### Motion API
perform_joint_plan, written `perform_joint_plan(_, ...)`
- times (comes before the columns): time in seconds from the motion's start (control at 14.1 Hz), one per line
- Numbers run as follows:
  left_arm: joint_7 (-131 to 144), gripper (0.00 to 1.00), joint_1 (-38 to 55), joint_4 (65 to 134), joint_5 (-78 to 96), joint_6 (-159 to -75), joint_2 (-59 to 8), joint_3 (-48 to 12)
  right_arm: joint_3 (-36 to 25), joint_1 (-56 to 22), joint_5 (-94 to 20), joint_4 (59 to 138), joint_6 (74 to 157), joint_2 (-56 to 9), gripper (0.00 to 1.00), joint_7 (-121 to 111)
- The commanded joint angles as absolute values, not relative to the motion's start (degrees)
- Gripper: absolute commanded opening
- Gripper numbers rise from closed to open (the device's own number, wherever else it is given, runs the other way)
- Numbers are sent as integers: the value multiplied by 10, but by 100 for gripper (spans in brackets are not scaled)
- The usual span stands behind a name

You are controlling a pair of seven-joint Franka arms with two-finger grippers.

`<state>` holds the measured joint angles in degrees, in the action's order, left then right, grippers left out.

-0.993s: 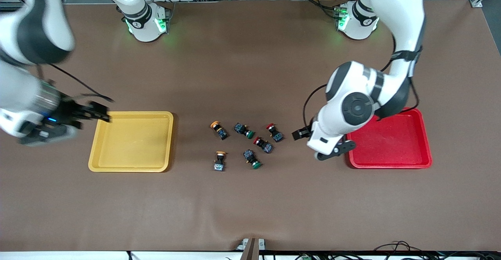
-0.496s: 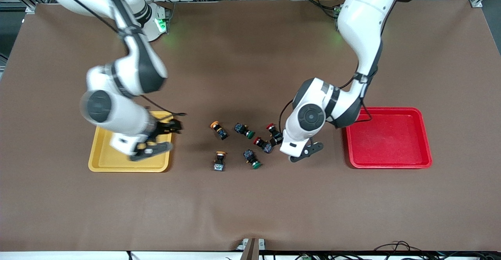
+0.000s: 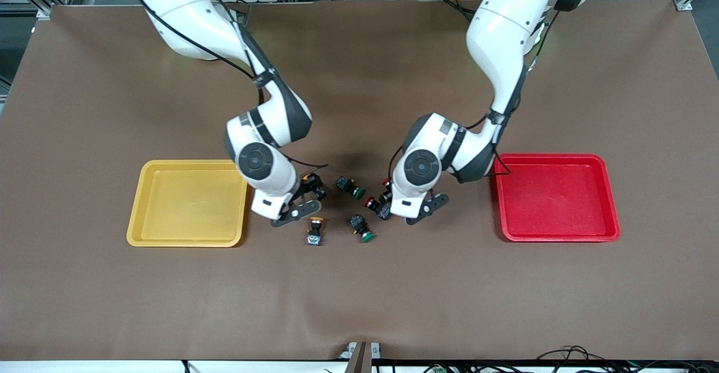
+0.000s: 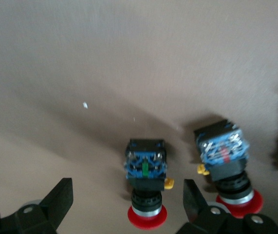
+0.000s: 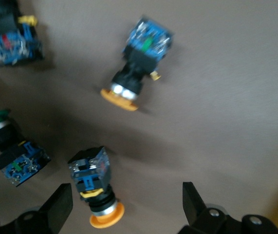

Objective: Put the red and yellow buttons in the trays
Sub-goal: 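Grasp red button with the left gripper while the right gripper grasps orange button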

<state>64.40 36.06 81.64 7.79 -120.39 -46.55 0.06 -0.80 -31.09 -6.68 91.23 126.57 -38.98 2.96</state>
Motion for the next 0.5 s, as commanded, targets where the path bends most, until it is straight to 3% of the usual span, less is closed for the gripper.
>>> perform_joint_plan(0.0,665,100,369,813,65,-1205,-481,6,-11,-326,-63,910,1267,-400,100,33)
perform_joint_plan(0.28,664,100,368,813,64,-1206,-485,6,-11,-344,-64,915,1274,-415,100,40)
perform_joint_plan(0.43,664,40,368,814,63,-1211,-486,6,-11,-345,-65,915,1280,-424,100,40)
